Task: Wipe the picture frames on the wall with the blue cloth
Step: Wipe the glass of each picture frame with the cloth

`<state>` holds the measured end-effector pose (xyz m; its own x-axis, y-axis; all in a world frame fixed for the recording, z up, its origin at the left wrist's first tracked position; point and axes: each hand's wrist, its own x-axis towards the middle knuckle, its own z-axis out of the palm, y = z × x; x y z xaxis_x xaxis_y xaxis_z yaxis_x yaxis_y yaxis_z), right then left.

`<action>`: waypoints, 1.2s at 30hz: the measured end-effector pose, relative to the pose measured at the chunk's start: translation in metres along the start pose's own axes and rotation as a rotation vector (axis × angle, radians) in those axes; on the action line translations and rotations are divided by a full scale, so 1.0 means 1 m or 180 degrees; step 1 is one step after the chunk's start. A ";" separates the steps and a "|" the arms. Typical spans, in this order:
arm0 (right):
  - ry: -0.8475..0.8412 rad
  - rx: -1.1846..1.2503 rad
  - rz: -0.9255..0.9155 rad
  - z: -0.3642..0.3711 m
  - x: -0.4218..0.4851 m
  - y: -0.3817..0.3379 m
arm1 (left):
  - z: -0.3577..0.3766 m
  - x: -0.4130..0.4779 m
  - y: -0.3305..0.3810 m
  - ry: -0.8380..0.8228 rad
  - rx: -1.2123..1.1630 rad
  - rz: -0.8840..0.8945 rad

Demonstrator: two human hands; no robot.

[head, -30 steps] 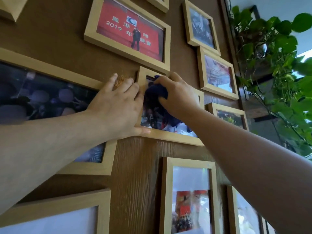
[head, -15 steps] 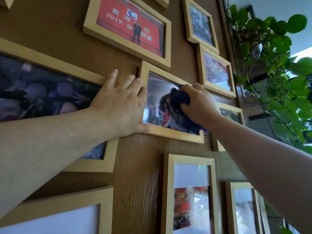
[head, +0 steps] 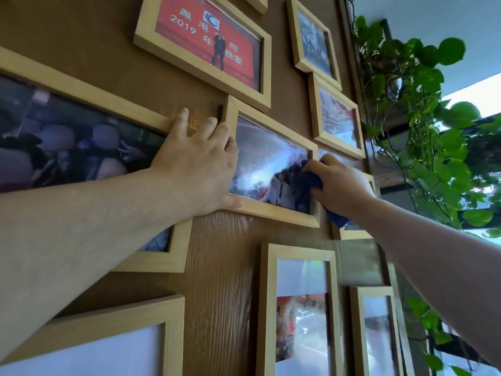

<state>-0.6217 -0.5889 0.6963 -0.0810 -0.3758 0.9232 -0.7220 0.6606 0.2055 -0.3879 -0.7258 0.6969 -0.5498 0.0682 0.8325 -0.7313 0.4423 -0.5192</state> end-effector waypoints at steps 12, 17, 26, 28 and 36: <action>0.0509 0.0701 -0.1166 -0.027 0.004 -0.090 | -0.008 -0.004 0.002 -0.0001 -0.0019 0.0061; 0.0210 0.0196 -0.1215 -0.014 -0.008 -0.057 | -0.006 -0.001 0.002 -0.0058 -0.0024 0.0025; -0.0283 -0.0361 -0.0497 0.002 -0.041 -0.004 | 0.000 -0.001 0.002 0.0053 0.0012 0.0025; -0.0217 -0.0465 -0.0391 0.003 -0.049 -0.003 | -0.001 -0.001 0.001 0.0084 0.0103 0.0096; 0.0104 0.0473 0.0761 0.015 -0.107 0.002 | -0.008 -0.017 0.017 0.0608 -0.0102 0.0763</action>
<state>-0.6252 -0.5569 0.5926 -0.2407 -0.1979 0.9502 -0.7781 0.6246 -0.0670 -0.3879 -0.7123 0.6751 -0.6170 0.3396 0.7099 -0.5752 0.4211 -0.7013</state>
